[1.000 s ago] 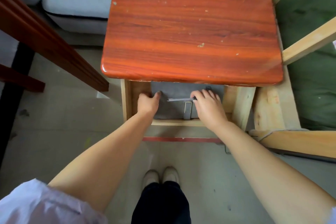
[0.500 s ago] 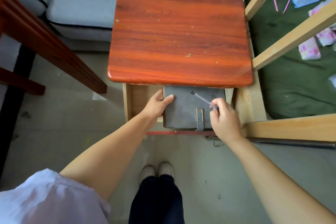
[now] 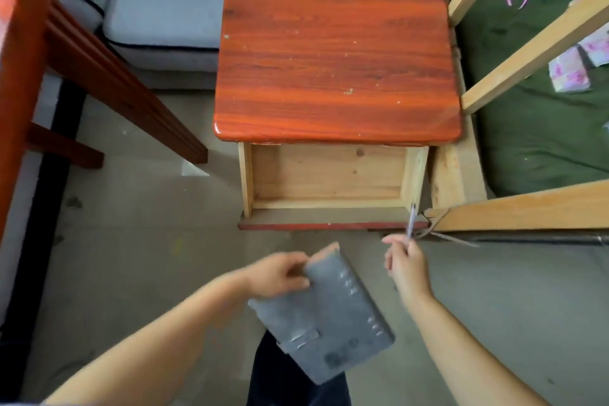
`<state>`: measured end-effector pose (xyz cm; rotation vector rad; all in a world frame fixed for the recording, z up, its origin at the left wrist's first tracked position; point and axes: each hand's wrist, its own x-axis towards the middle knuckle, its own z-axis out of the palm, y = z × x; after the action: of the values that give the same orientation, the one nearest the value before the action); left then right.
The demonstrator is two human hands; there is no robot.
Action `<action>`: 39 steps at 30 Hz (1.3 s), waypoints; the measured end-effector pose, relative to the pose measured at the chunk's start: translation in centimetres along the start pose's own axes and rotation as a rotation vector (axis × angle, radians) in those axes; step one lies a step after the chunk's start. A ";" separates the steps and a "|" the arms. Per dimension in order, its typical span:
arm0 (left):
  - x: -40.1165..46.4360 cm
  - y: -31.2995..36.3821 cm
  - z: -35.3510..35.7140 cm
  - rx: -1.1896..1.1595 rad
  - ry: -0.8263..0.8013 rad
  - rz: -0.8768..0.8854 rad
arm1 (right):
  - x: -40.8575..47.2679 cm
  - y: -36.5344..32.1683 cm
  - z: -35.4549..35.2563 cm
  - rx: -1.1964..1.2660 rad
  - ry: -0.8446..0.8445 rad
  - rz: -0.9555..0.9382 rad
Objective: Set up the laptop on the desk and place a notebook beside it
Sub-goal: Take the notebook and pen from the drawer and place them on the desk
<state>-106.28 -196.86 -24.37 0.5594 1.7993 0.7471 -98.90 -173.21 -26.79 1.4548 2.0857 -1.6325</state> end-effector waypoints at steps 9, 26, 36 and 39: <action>5.0 -4.0 2.5 0.550 0.165 -0.268 | 2.5 0.4 6.2 1.096 -0.013 0.638; 1.8 -0.8 -4.0 0.752 0.414 0.027 | -0.2 -7.3 4.8 1.164 -0.131 0.471; 6.4 1.2 -11.9 0.775 0.485 -0.052 | 5.4 -15.5 6.4 1.162 -0.169 0.465; 7.1 0.6 -12.5 0.821 0.517 -0.038 | 6.5 -15.9 6.9 1.205 -0.164 0.502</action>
<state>-120.39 -194.38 -25.46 0.9100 2.5959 0.0782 -116.92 -174.09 -22.64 1.7237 0.4085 -2.6991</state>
